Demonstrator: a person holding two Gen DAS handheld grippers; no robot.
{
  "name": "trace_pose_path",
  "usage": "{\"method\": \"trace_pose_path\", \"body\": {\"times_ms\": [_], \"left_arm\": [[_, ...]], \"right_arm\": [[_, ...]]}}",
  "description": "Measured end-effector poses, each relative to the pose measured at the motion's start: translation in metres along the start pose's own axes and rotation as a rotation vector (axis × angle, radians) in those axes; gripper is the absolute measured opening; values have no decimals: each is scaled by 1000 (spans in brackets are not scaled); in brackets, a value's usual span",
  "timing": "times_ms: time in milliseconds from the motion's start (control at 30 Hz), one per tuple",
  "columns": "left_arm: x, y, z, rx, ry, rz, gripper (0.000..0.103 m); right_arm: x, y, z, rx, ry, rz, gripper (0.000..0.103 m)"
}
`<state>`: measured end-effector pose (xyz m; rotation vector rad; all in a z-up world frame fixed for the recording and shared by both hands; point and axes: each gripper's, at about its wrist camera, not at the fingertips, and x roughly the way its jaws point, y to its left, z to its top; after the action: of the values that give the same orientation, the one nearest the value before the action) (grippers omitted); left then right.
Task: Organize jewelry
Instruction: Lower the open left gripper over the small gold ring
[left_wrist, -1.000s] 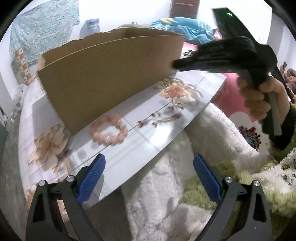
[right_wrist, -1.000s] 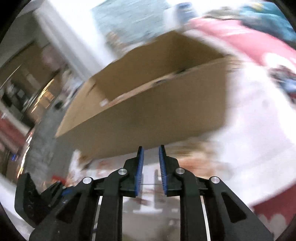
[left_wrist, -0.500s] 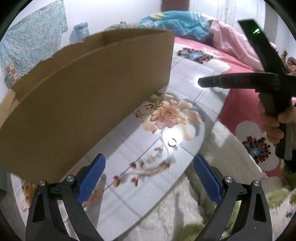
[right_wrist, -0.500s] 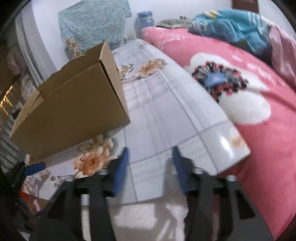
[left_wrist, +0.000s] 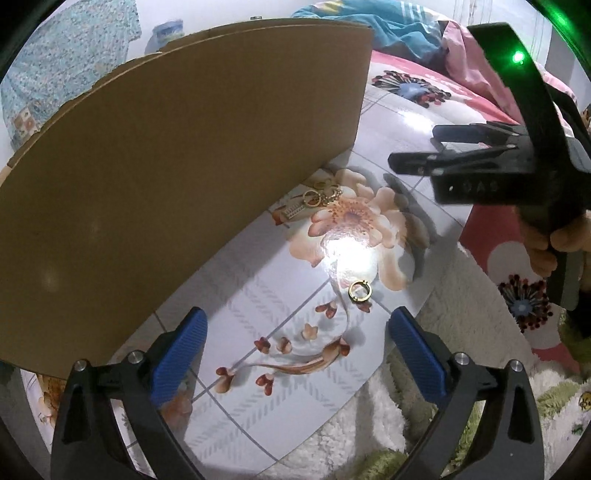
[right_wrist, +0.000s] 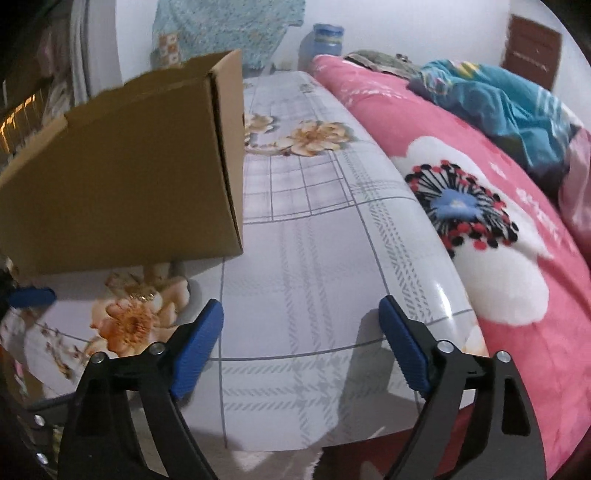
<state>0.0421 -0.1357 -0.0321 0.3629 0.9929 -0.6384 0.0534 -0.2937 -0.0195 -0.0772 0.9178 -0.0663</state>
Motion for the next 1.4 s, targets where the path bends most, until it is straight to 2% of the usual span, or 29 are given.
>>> {"method": "trace_pose_path", "body": {"times_ms": [100, 267, 933, 1400], "left_arm": [[-2, 2, -1, -4, 4, 2, 98], [-1, 0, 0, 4, 16, 1, 98], [1, -1, 1, 15, 23, -8, 99], [1, -1, 1, 16, 23, -8, 99]], "right_arm": [[3, 4, 0, -23, 8, -13, 95], [9, 0, 2, 28, 27, -7, 95], [17, -2, 11, 11, 86, 3, 95], [16, -3, 8, 16, 70, 16, 95]]}}
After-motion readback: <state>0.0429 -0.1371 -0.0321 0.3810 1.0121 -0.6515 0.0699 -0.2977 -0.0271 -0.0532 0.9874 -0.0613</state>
